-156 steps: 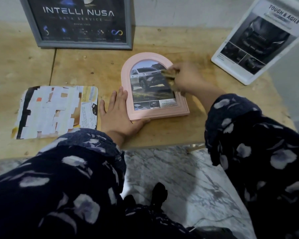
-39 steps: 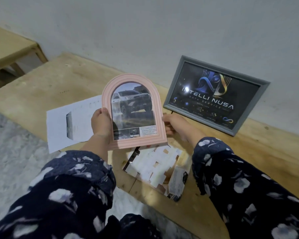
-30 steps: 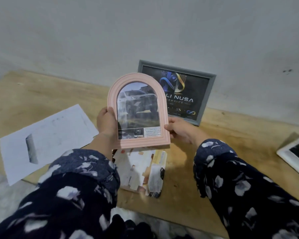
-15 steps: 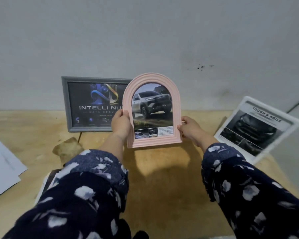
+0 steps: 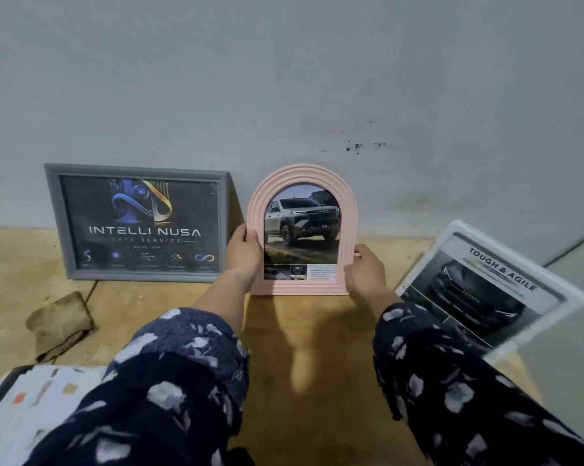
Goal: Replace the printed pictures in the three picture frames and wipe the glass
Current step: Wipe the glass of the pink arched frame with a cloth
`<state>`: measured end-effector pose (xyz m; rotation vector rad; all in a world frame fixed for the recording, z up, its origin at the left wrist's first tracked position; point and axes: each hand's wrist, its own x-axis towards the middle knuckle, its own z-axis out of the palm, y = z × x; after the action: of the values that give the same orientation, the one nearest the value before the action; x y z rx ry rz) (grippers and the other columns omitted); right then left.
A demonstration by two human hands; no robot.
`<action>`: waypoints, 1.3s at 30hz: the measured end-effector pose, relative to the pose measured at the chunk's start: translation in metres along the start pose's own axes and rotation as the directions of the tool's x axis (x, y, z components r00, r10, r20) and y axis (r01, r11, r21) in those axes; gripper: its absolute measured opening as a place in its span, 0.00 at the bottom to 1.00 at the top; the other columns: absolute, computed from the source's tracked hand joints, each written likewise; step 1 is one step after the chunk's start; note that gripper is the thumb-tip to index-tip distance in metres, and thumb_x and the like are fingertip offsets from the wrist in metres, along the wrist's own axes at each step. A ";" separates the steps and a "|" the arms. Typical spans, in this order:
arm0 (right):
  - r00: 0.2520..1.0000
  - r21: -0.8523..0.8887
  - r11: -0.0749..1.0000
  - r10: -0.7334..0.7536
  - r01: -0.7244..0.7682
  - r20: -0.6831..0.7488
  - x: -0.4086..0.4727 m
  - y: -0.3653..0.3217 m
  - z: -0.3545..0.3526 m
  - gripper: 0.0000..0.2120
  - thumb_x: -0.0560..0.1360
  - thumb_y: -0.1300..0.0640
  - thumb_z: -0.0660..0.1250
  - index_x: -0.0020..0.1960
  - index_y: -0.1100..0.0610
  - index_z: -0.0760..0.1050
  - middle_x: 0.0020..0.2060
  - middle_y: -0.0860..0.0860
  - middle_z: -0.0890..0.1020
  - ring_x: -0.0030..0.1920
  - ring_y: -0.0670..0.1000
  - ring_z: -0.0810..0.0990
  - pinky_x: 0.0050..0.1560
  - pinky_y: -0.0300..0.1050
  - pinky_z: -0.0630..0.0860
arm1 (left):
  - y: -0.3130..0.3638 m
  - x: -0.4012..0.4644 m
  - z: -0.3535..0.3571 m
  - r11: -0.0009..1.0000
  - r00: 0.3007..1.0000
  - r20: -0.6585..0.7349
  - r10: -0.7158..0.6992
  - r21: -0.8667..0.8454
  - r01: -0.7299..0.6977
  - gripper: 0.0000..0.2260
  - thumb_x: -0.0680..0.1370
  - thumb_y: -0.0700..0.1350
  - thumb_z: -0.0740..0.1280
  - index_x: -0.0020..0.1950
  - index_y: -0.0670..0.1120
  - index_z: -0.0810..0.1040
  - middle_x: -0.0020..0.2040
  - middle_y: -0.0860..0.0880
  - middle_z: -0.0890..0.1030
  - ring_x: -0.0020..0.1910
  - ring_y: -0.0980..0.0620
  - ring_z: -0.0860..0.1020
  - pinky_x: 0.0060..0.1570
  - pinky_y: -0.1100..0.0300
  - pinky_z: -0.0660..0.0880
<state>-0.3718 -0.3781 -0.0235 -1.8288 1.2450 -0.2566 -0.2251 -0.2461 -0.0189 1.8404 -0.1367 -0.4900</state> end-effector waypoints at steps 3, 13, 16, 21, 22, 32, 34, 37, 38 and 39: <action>1.000 0.013 1.000 -0.009 0.008 0.015 0.006 0.005 0.001 0.16 0.79 0.65 0.57 0.65 0.57 0.71 0.57 0.55 0.79 0.55 0.58 0.78 0.56 0.53 0.78 | -0.002 0.001 0.007 1.000 0.999 -0.032 -0.019 0.002 0.019 0.17 0.84 0.45 0.53 0.71 0.44 0.70 0.66 0.45 0.75 0.65 0.44 0.72 0.68 0.47 0.67; 0.997 -0.049 0.998 -0.025 0.029 0.072 0.002 0.006 -0.001 0.26 0.74 0.60 0.59 0.72 0.51 0.63 0.60 0.54 0.77 0.57 0.58 0.77 0.58 0.54 0.76 | 0.009 -0.014 0.012 0.991 0.999 -0.037 0.019 0.130 -0.014 0.23 0.82 0.45 0.59 0.76 0.45 0.61 0.71 0.45 0.69 0.67 0.41 0.71 0.68 0.44 0.67; 0.997 -0.071 0.997 -0.016 0.022 0.075 -0.009 0.004 0.001 0.31 0.72 0.60 0.60 0.74 0.51 0.58 0.63 0.54 0.74 0.58 0.59 0.76 0.59 0.55 0.76 | 0.012 -0.028 0.010 0.980 0.998 -0.054 0.033 0.199 -0.021 0.25 0.81 0.45 0.61 0.77 0.44 0.59 0.76 0.46 0.59 0.73 0.42 0.62 0.73 0.47 0.60; 0.995 -0.035 0.999 -0.001 0.004 0.096 -0.064 0.007 -0.011 0.29 0.77 0.58 0.61 0.76 0.51 0.55 0.67 0.54 0.72 0.61 0.57 0.75 0.58 0.49 0.73 | 0.018 -0.057 0.015 0.942 0.996 -0.020 0.086 0.326 -0.075 0.21 0.81 0.45 0.61 0.73 0.46 0.64 0.75 0.46 0.56 0.73 0.43 0.56 0.71 0.49 0.57; 0.995 -0.011 1.000 0.000 0.001 0.099 -0.074 0.014 -0.014 0.28 0.78 0.58 0.60 0.75 0.51 0.56 0.68 0.54 0.71 0.59 0.56 0.76 0.55 0.48 0.74 | 0.016 -0.062 0.019 0.935 0.996 0.020 0.092 0.341 -0.093 0.21 0.81 0.45 0.61 0.73 0.46 0.65 0.74 0.45 0.57 0.73 0.42 0.58 0.71 0.49 0.57; 0.961 0.112 0.975 0.210 -0.192 -0.182 -0.152 0.110 -0.095 0.24 0.78 0.66 0.54 0.73 0.54 0.62 0.68 0.55 0.71 0.49 0.52 0.73 0.47 0.42 0.69 | 0.014 -0.125 0.092 0.958 0.863 0.498 0.089 0.195 -0.211 0.22 0.78 0.42 0.63 0.72 0.42 0.66 0.70 0.43 0.70 0.65 0.42 0.73 0.65 0.49 0.71; 0.936 0.153 0.966 0.243 -0.208 -0.256 -0.154 0.128 -0.114 0.23 0.78 0.66 0.55 0.72 0.56 0.63 0.67 0.55 0.72 0.57 0.54 0.74 0.50 0.41 0.69 | 0.017 -0.132 0.105 0.963 0.846 0.525 0.092 0.170 -0.210 0.23 0.77 0.42 0.64 0.73 0.43 0.65 0.71 0.42 0.69 0.65 0.42 0.73 0.64 0.48 0.72; 0.909 0.207 0.946 0.303 -0.250 -0.287 -0.145 0.152 -0.133 0.25 0.76 0.66 0.57 0.72 0.56 0.63 0.68 0.54 0.73 0.64 0.56 0.73 0.60 0.45 0.70 | 0.034 -0.147 0.120 0.924 0.843 0.497 0.208 0.184 -0.336 0.25 0.78 0.42 0.65 0.74 0.42 0.63 0.73 0.44 0.66 0.70 0.44 0.68 0.70 0.50 0.66; 0.904 0.217 0.939 0.323 -0.268 -0.281 -0.142 0.160 -0.138 0.25 0.76 0.66 0.58 0.72 0.55 0.63 0.69 0.54 0.72 0.65 0.55 0.73 0.61 0.45 0.70 | 0.039 -0.151 0.128 0.896 0.834 0.476 0.279 0.185 -0.405 0.25 0.78 0.41 0.65 0.74 0.43 0.62 0.73 0.44 0.66 0.71 0.45 0.66 0.71 0.52 0.63; 0.903 0.222 0.936 0.330 -0.275 -0.275 -0.140 0.162 -0.137 0.25 0.76 0.66 0.58 0.72 0.55 0.63 0.69 0.53 0.72 0.66 0.55 0.73 0.61 0.44 0.70 | 0.045 -0.153 0.128 0.857 0.811 0.462 0.358 0.182 -0.482 0.25 0.78 0.41 0.65 0.74 0.43 0.62 0.73 0.45 0.65 0.72 0.46 0.65 0.72 0.54 0.61</action>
<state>-0.6249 -0.3547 -0.0242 -1.4506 1.6490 -0.4770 -0.4082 -0.3232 0.0320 1.8869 -0.9423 -0.5530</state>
